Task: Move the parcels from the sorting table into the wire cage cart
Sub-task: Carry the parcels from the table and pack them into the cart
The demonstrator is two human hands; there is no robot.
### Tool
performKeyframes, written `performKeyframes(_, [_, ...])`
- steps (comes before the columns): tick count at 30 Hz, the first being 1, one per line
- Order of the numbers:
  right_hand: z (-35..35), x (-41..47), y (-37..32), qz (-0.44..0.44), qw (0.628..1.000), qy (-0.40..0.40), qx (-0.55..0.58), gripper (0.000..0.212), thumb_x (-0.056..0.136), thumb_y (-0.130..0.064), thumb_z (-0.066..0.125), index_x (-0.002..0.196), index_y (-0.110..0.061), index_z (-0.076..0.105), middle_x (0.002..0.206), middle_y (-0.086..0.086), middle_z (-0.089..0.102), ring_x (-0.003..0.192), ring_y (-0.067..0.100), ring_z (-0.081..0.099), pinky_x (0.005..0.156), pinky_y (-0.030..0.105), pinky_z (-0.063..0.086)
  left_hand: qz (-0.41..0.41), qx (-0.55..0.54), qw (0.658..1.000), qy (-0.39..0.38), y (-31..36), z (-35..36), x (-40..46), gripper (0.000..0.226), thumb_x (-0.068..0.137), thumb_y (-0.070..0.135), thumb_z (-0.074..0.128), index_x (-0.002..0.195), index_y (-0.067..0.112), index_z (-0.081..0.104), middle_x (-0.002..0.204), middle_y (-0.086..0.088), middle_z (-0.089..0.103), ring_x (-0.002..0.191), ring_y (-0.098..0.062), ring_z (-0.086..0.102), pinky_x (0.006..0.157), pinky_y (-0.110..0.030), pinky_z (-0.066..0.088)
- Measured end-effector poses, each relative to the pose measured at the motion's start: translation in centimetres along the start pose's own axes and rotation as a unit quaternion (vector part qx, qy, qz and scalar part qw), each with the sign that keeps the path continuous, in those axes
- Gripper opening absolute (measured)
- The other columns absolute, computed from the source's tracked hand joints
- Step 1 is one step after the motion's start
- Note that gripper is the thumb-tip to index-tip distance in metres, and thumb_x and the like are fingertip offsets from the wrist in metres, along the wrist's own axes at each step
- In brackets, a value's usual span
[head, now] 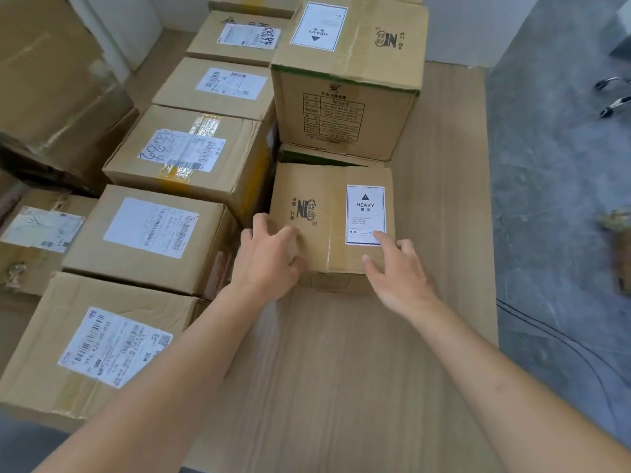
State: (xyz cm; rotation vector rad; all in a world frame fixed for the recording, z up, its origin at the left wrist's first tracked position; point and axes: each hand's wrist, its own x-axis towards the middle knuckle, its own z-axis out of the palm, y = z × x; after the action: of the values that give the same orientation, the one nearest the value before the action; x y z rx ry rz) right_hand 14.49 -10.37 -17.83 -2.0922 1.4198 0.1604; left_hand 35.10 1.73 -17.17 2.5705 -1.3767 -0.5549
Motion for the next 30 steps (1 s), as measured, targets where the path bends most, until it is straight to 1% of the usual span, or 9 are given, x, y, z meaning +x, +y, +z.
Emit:
performKeyframes(2, [0.1,0.3,0.7,0.012,1.000,0.024,0.013,0.055,0.103,-0.054,0.042,0.154,-0.043,0.027,0.129,-0.002,0.039,0.107,0.029,0.056,0.083,0.041,0.050,-0.010,-0.033,0.999,-0.006,-0.3,0.6,-0.2,0.056,0.094,0.043,0.066,0.145,0.034,0.046,0.147,-0.005,0.025,0.123,-0.034,0.043,0.101,-0.045,0.049])
performKeyframes(4, [0.2,0.6,1.3,0.021,0.999,0.037,0.028,0.058,0.102,-0.054,0.044,0.155,-0.044,0.024,0.121,-0.003,0.037,0.101,0.028,0.056,0.080,0.040,0.049,-0.023,-0.065,0.997,-0.021,-0.7,1.4,-0.3,0.062,0.098,0.047,0.062,0.153,0.037,0.037,0.150,-0.007,0.024,0.128,-0.034,0.044,0.105,-0.046,0.049])
performKeyframes(6, [0.5,1.0,1.8,0.011,0.998,0.030,0.063,0.064,0.102,-0.056,0.047,0.158,-0.048,0.016,0.123,-0.004,0.038,0.101,0.023,0.054,0.082,0.039,0.048,-0.041,-0.123,0.990,-0.052,-0.9,2.1,-0.3,0.064,0.102,0.051,0.054,0.158,0.047,0.023,0.156,-0.010,0.025,0.133,-0.033,0.046,0.107,-0.047,0.049])
performKeyframes(8, [0.9,1.0,2.0,-0.002,0.994,0.009,0.112,0.069,0.103,-0.056,0.047,0.160,-0.053,0.008,0.131,-0.005,0.037,0.110,0.016,0.048,0.089,0.037,0.042,-0.040,-0.188,0.978,-0.084,-0.8,2.6,-0.4,0.065,0.104,0.051,0.051,0.159,0.052,0.016,0.158,-0.009,0.028,0.135,-0.029,0.046,0.109,-0.043,0.048])
performKeyframes(10, [1.5,0.8,2.1,-0.002,0.990,0.005,0.141,0.070,0.104,-0.055,0.048,0.160,-0.054,0.007,0.139,-0.004,0.038,0.118,0.017,0.045,0.091,0.036,0.036,-0.030,-0.225,0.969,-0.094,-0.7,2.8,-0.8,0.068,0.103,0.049,0.053,0.160,0.051,0.016,0.160,-0.008,0.026,0.141,-0.027,0.041,0.113,-0.041,0.044])
performKeyframes(14, [2.3,-0.7,2.7,0.007,0.988,0.021,0.154,0.071,0.102,-0.054,0.052,0.159,-0.054,0.010,0.145,-0.005,0.039,0.128,0.020,0.047,0.091,0.036,0.036,-0.029,-0.248,0.963,-0.100,-0.8,2.9,-2.4,0.073,0.100,0.048,0.061,0.160,0.050,0.019,0.160,-0.006,0.025,0.143,-0.027,0.039,0.115,-0.041,0.044])
performKeyframes(19, [2.4,-3.4,4.1,-0.005,0.988,0.028,0.154,0.071,0.101,-0.055,0.053,0.159,-0.055,0.012,0.143,-0.006,0.039,0.124,0.018,0.047,0.090,0.036,0.037,-0.029,-0.269,0.959,-0.090,0.0,3.1,-5.9,0.075,0.099,0.046,0.064,0.160,0.047,0.021,0.156,-0.001,0.027,0.138,-0.019,0.039,0.114,-0.035,0.044])
performKeyframes(24, [1.9,-6.8,5.7,-0.040,0.989,0.039,0.140,0.070,0.100,-0.054,0.054,0.158,-0.055,0.014,0.138,-0.008,0.041,0.106,0.014,0.045,0.087,0.035,0.037,-0.051,-0.267,0.961,-0.053,1.3,3.8,-10.8,0.075,0.097,0.051,0.065,0.160,0.048,0.024,0.148,0.000,0.033,0.135,-0.019,0.042,0.116,-0.041,0.043])
performKeyframes(30, [1.8,-11.8,8.4,-0.097,0.988,0.027,0.118,0.070,0.099,-0.054,0.053,0.159,-0.052,0.016,0.136,-0.005,0.042,0.114,0.020,0.053,0.087,0.034,0.037,-0.084,-0.260,0.962,0.003,3.4,5.5,-18.8,0.073,0.096,0.054,0.065,0.158,0.051,0.026,0.137,0.002,0.037,0.123,-0.016,0.045,0.114,-0.035,0.040])
